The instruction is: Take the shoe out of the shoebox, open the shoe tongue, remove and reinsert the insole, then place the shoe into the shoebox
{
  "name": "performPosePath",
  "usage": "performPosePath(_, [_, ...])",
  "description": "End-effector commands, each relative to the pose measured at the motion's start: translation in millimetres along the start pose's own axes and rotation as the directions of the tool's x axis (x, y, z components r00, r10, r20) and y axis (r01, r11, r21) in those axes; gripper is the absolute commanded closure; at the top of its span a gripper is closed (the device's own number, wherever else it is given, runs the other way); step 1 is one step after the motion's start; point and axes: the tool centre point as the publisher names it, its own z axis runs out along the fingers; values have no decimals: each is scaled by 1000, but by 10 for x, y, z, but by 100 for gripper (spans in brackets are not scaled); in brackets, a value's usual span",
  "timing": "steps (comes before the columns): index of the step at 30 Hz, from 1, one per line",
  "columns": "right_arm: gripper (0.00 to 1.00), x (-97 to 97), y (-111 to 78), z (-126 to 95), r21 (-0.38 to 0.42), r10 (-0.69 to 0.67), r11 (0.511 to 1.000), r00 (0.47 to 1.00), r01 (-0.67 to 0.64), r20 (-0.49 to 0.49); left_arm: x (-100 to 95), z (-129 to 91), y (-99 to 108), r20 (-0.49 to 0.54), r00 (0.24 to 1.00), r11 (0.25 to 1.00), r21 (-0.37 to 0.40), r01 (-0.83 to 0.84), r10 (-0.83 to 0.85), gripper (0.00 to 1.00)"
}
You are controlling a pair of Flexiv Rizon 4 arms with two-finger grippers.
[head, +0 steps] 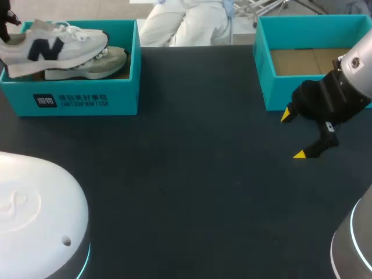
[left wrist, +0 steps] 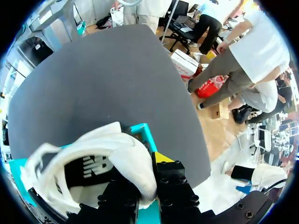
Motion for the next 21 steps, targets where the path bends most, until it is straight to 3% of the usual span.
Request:
performPosePath(1, [0, -5, 6, 15, 2, 1, 1000, 1000, -1, 0, 58, -277, -33, 9, 1000, 1000, 1, 0, 0, 100])
performPosePath(18, [0, -5, 6, 15, 2, 1, 1000, 1000, -1, 0, 58, -277, -33, 9, 1000, 1000, 1, 0, 0, 100])
performPosePath(21, [0, -5, 6, 15, 2, 1, 1000, 1000, -1, 0, -103, -280, -291, -60, 998, 998, -53, -19, 16, 100])
